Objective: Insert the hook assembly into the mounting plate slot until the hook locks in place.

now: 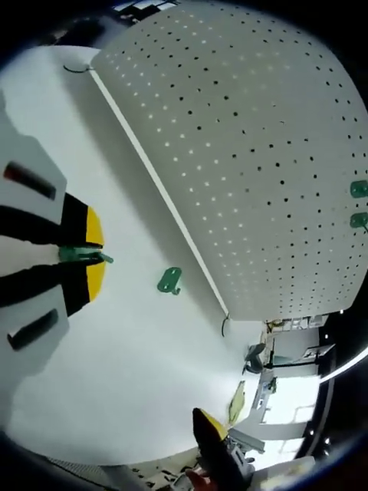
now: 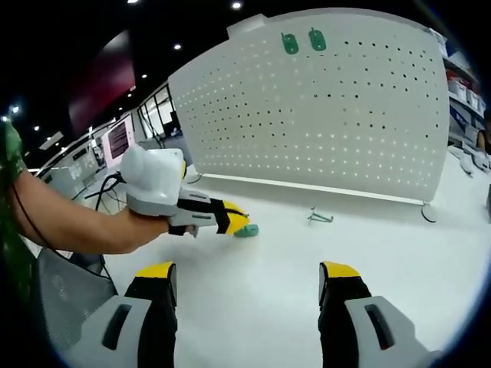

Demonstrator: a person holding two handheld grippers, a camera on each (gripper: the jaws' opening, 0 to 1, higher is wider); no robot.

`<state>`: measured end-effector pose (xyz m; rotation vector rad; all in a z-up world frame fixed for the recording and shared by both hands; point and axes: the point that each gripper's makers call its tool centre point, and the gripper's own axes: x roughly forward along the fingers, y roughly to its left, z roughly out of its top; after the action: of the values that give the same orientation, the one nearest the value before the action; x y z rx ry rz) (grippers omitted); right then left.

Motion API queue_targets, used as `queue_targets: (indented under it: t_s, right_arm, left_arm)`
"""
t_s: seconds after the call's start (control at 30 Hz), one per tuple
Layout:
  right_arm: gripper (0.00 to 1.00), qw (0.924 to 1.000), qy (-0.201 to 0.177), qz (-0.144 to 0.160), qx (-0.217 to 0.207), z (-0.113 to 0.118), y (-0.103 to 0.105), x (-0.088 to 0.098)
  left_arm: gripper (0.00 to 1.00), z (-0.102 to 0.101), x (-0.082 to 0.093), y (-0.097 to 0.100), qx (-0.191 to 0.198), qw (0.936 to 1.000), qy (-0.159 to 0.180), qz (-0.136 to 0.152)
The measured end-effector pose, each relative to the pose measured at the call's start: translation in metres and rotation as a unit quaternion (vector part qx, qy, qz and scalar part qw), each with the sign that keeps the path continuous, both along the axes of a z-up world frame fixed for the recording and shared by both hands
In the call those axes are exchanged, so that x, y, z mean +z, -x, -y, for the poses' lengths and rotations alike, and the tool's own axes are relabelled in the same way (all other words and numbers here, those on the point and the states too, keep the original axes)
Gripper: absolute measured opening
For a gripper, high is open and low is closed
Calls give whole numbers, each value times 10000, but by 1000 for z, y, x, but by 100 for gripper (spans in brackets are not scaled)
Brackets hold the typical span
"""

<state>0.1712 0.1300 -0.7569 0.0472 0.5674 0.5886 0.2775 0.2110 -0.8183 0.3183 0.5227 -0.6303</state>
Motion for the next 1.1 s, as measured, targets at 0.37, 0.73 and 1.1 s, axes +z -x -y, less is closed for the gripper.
queue_targets:
  t_s: [0.37,0.73,1.1]
  right_arm:
    - [77,10000,10,8,2,0,-1,1]
    - [77,10000,21,6,-7,0,-1,0]
    - [77,10000,20,-15,-3,0,-1,-1]
  left_arm:
    - [17,-2,1,1,-103,9999,-21,9]
    - [22,-2,-1,4,-181,9998,9,-26]
    - [12,-1,1,2,-241,9997,16,0]
